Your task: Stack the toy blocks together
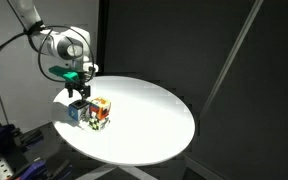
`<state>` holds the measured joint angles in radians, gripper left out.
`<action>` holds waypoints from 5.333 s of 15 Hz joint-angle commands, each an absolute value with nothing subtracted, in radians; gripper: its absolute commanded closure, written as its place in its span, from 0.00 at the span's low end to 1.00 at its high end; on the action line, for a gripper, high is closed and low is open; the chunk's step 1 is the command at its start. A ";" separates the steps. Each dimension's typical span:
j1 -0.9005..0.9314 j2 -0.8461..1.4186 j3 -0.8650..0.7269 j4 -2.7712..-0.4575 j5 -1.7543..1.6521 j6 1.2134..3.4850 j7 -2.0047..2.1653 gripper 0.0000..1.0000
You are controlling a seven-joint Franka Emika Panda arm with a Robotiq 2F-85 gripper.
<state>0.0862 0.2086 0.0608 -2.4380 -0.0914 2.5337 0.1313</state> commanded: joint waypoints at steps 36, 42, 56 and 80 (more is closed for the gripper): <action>0.145 0.307 0.058 -2.393 -0.095 2.664 0.164 0.00; 0.150 0.330 0.044 -2.386 -0.101 2.686 0.180 0.00; 0.173 0.395 0.026 -2.345 -0.103 2.695 0.182 0.00; 0.184 0.419 0.005 -2.331 -0.110 2.679 0.175 0.68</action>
